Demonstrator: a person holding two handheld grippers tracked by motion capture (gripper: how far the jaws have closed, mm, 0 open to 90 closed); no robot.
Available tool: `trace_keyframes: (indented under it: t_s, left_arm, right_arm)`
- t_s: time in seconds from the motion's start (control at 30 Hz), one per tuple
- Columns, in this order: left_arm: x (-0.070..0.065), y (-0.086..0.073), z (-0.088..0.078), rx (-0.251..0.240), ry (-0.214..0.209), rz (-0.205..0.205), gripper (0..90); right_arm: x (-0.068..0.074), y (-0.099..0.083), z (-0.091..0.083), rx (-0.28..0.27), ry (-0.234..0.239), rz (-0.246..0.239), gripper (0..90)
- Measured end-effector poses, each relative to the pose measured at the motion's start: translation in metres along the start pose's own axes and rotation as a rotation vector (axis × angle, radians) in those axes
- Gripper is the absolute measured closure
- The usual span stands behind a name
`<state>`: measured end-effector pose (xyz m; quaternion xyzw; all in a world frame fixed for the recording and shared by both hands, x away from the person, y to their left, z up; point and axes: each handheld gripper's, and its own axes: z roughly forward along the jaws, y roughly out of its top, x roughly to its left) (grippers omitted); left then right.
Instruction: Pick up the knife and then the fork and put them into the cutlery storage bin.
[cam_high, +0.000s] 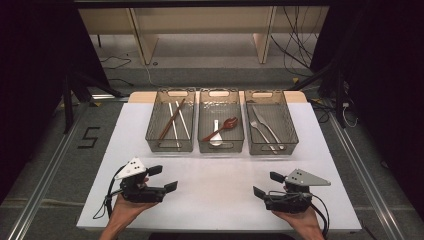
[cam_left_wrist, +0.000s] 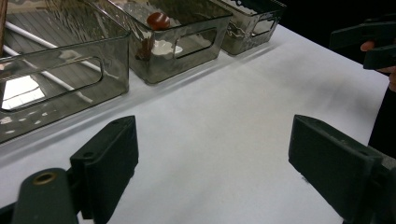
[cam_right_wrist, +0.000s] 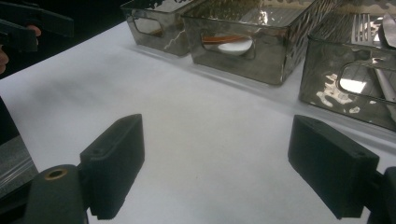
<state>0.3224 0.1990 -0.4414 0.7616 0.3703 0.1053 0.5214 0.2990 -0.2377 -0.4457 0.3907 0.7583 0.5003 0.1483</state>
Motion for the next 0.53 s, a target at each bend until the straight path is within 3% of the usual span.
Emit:
trace_keyframes:
  t_s: [0.53]
  left_arm:
    - [0.0018, -0.0010, 0.0011, 0.003, 0.002, -0.005, 15.5]
  right_arm:
    - [-0.0006, -0.0006, 0.0004, 0.000, -0.002, -0.001, 19.5]
